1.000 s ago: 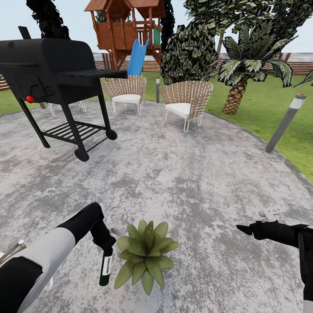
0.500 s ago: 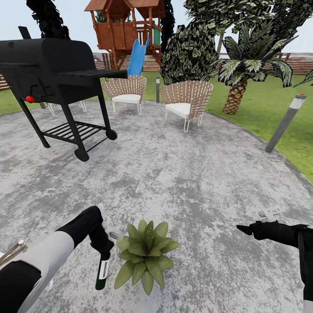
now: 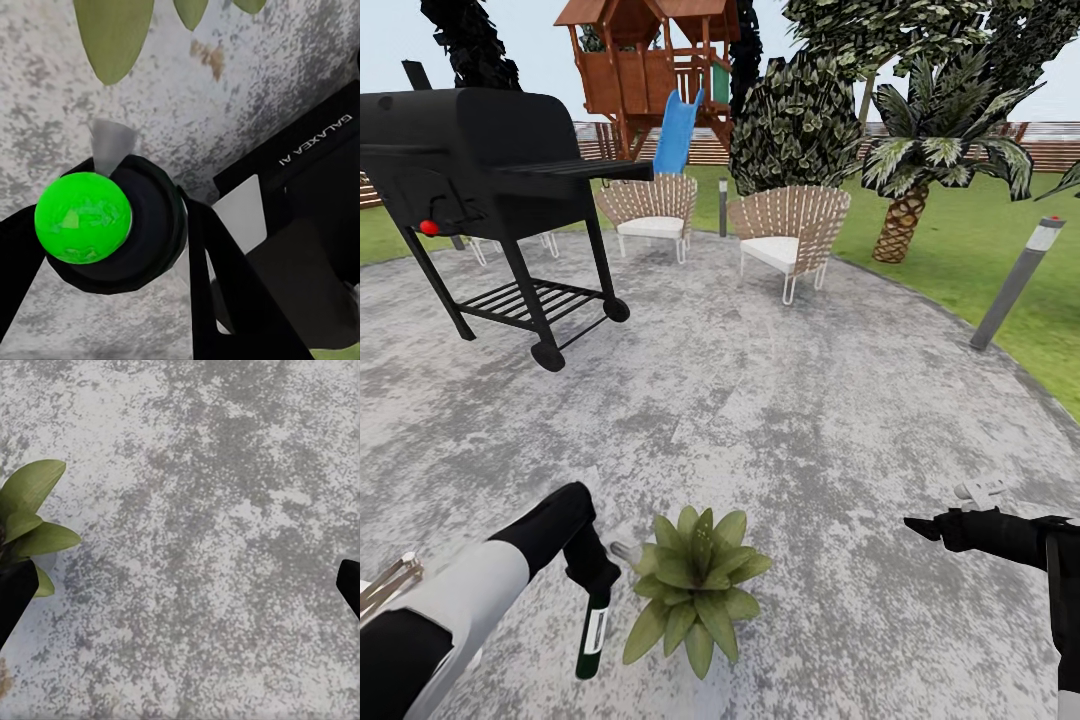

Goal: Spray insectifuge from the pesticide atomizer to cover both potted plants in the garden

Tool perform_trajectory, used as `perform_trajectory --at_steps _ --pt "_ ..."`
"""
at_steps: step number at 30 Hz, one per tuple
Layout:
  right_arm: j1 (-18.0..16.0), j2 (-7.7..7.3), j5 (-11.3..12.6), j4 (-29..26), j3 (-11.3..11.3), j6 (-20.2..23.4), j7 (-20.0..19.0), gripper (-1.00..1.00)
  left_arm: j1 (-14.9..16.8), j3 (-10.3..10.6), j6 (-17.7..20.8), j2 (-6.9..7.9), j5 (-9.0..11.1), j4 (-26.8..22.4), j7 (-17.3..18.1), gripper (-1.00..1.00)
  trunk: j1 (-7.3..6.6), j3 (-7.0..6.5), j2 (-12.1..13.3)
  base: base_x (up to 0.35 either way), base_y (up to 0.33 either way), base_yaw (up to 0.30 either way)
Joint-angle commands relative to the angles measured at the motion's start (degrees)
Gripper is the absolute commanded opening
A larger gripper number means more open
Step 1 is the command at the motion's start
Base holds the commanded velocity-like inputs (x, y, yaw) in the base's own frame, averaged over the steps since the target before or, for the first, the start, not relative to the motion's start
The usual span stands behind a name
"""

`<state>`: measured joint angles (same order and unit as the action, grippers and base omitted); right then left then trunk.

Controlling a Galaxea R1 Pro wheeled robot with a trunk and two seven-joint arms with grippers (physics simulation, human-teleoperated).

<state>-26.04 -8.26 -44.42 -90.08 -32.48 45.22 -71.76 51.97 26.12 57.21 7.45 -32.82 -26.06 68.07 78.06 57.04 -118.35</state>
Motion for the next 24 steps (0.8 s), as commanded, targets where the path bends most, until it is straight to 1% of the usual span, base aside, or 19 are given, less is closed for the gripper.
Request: perform_trajectory --at_steps 1,4,9,14,19,20,24 --pt "-0.1 0.00 -0.5 -0.1 0.0 0.4 -0.6 1.00 -0.1 0.1 0.4 0.06 -0.5 -0.1 0.6 -1.00 -0.01 0.05 0.0 0.000 0.000 0.000" --pt "-0.1 0.00 -0.5 -0.1 0.0 0.4 -0.6 1.00 -0.2 0.1 0.4 0.10 -0.5 -0.1 0.6 -1.00 -0.01 0.05 0.0 0.000 0.000 0.000" --pt "-0.1 0.00 -0.5 -0.1 0.0 0.4 -0.6 1.00 -1.3 0.0 0.3 0.17 -0.5 -0.1 0.6 -1.00 -0.01 0.05 0.0 0.000 0.000 0.000" --pt "0.0 0.00 -0.5 0.0 0.0 0.4 -0.6 1.00 -1.7 0.0 0.3 0.70 -0.5 -0.1 0.6 -1.00 -0.01 0.05 0.0 0.000 0.000 0.000" --pt "0.0 0.00 -0.5 0.0 0.0 0.4 -0.6 1.00 -1.8 -0.1 0.3 1.75 -0.5 -0.1 0.6 -1.00 -0.01 0.05 0.0 0.000 0.000 0.000" --pt "-0.1 0.00 -0.5 0.0 0.0 0.4 -0.6 1.00 -1.8 -0.2 0.3 2.26 -0.5 -0.1 0.6 -1.00 -0.01 0.05 0.0 0.000 0.000 0.000" --pt "-0.1 0.00 -0.5 0.0 0.0 0.4 -0.6 1.00 -1.8 -0.4 0.3 2.64 -0.5 -0.1 0.7 -1.00 -0.01 0.05 0.0 0.000 0.000 0.000"
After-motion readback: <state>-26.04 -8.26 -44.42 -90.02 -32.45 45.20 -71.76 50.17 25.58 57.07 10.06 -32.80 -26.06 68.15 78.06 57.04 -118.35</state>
